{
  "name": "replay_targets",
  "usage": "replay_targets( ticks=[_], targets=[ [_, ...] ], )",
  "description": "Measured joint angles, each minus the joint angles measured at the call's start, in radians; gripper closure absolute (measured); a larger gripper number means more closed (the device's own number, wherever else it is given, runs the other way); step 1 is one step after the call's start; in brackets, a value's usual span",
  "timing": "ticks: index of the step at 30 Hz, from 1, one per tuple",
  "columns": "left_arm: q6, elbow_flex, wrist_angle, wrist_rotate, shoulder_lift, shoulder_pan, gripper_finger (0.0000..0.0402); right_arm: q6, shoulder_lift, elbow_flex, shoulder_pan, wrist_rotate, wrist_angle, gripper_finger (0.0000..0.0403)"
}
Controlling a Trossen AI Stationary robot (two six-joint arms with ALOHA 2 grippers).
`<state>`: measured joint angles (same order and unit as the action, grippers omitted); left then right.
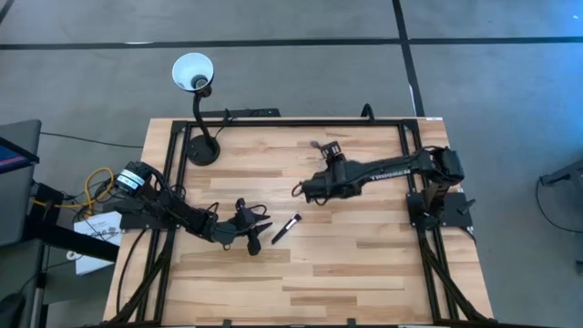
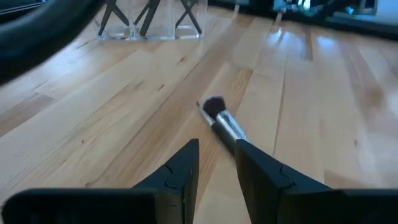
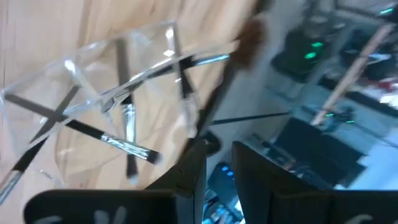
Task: Sort items
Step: Put the powder brush into the middle of the transparent organizer
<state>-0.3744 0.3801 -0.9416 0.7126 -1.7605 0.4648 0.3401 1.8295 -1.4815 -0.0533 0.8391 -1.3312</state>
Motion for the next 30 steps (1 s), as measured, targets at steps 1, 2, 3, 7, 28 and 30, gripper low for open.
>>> replay_targets(
  ticks=[1,2,3,7,28,30],
  targets=[
    [-0.003,0.0,-0.016,-0.001,0.0,-0.003,0.03,-0.02,-0.005,-0.021,-0.022,0.016,-0.022,0.0334],
    [-0.005,0.002,-0.034,-0.001,0.0,-0.007,0.03,-0.044,-0.016,-0.042,-0.043,0.029,-0.053,0.0334],
    [-0.005,0.012,-0.043,-0.001,0.0,-0.011,0.03,-0.065,-0.03,-0.064,-0.062,0.037,-0.079,0.0334],
    [0.001,0.079,-0.057,-0.06,-0.004,-0.025,0.03,-0.16,-0.163,-0.092,-0.111,0.029,-0.033,0.0334],
    [0.02,0.196,-0.005,-0.093,-0.19,-0.036,0.0265,-0.044,-0.544,0.924,-0.078,-0.708,1.861,0.0332],
    [0.019,0.208,-0.005,-0.096,-0.207,-0.036,0.0242,-0.044,-0.495,0.913,-0.061,-0.71,1.856,0.0325]
  ],
)
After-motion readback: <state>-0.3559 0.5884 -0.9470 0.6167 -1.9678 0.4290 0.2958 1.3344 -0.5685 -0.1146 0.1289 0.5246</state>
